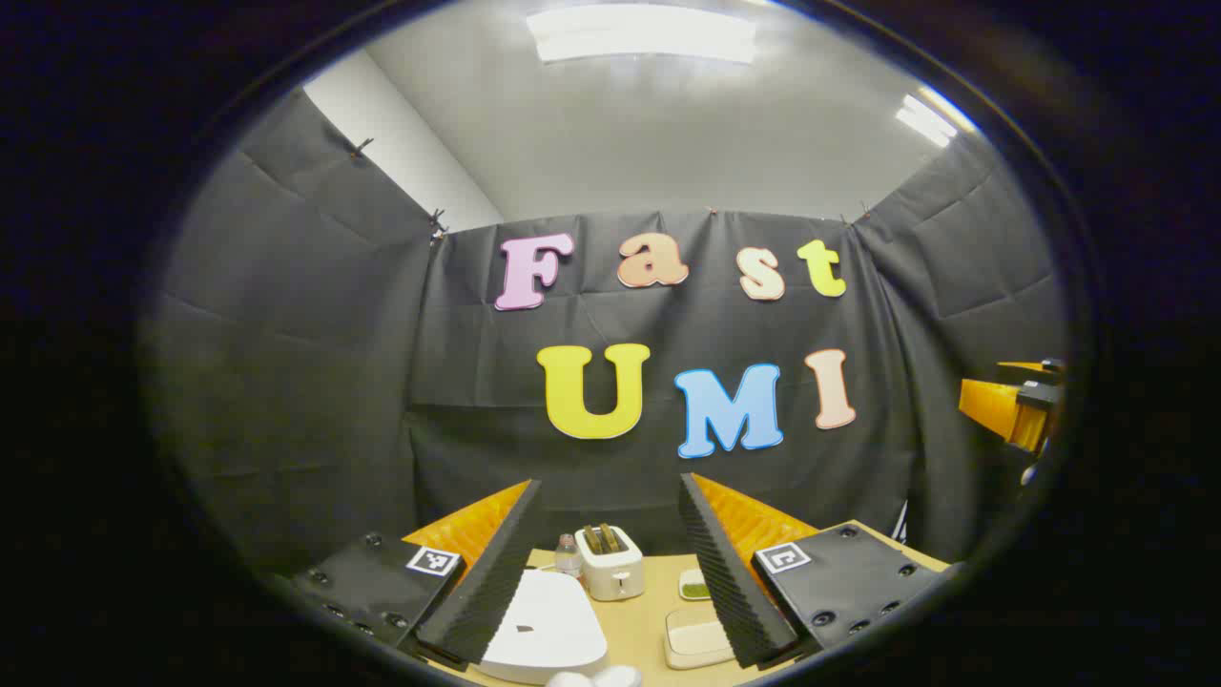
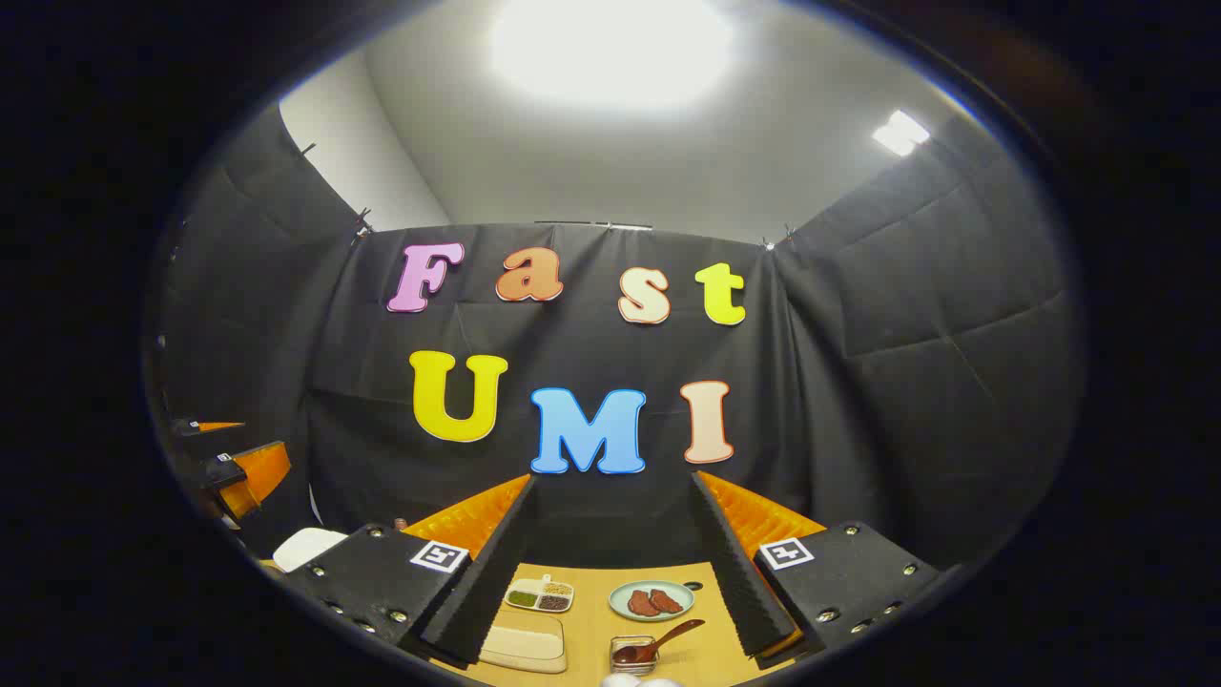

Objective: Close the left gripper, press the button to open the rice cooker; take a wooden spoon from the chopstick holder with the right hand, scoop a spoonful of rice and pour it into the rice cooker, then put the wooden spoon back into the chopstick holder.

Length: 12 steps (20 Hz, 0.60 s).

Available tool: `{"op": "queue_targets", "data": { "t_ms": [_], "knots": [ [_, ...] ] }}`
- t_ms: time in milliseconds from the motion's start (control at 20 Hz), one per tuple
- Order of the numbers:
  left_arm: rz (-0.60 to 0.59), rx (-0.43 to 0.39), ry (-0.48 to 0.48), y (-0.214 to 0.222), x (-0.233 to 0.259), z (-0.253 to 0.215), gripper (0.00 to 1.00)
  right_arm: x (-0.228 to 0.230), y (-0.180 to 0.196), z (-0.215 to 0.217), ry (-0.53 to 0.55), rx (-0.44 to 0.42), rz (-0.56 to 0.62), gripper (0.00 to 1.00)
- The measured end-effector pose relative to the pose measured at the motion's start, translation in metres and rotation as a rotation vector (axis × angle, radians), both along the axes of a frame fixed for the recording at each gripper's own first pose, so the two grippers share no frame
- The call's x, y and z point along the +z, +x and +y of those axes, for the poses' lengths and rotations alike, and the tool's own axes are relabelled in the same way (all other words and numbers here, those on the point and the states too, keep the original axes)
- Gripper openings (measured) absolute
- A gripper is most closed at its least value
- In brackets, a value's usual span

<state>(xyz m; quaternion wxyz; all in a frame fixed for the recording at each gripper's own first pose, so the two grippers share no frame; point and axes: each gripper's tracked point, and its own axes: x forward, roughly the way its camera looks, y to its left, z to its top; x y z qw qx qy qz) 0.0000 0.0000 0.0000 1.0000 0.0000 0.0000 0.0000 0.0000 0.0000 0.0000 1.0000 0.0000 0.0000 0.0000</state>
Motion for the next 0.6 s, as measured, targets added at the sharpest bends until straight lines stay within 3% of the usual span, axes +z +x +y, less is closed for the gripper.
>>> {"op": "queue_targets", "data": {
  "t_ms": [300,600],
  "knots": [
    [0.015,0.002,-0.001,0.001,-0.004,0.002,0.99,-0.028,0.003,0.003,-0.005,0.009,0.104,0.95],
    [0.041,0.008,-0.007,0.003,-0.012,0.002,0.94,-0.030,0.002,0.006,0.004,0.017,0.119,0.95]
  ]
}}
